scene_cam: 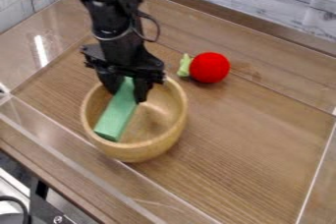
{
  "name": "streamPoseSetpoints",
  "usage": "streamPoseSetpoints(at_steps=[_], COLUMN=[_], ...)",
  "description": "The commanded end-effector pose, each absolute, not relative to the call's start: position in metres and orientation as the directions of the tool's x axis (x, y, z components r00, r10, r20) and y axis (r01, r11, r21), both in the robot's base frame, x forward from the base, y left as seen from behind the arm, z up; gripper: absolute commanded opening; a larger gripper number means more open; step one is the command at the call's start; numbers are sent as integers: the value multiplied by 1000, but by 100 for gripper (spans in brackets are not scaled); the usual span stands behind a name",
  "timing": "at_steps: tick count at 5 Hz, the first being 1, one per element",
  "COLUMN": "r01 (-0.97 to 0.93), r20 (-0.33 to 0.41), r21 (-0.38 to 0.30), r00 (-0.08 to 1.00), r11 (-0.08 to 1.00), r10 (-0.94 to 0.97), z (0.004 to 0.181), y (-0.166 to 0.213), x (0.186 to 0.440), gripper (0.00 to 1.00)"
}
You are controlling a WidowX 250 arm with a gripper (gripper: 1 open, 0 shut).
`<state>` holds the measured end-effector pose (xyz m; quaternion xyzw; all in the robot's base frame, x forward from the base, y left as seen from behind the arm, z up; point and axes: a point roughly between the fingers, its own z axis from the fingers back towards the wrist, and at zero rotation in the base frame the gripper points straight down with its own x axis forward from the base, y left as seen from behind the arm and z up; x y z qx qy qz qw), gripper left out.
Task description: Remove the green stick from the brown bowl and put it on the table
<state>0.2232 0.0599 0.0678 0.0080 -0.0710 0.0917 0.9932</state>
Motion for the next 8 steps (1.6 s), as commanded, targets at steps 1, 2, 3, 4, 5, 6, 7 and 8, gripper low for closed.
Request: streamPoseSetpoints(at_steps=[1, 2, 3, 4, 5, 6, 7, 8], r01=[-169, -157, -171, -184, -163, -141, -168, -194], r20=[165, 161, 158, 154, 149, 145, 141, 137], r21=[11, 12, 12, 13, 14, 15, 15, 15], r00=[972, 975, 973, 972, 976, 980, 976, 972], r11=[986, 988, 985, 983, 987, 990, 986, 981], r10=[165, 153, 167, 180, 159, 138, 164, 190], z=[75, 75, 78, 80, 75, 70, 70, 71], y=[64, 66, 70, 76, 73, 70, 64, 57], x=[224, 223, 225, 227, 230, 234, 238, 241], gripper=[0, 0, 0, 0, 0, 0, 0, 0])
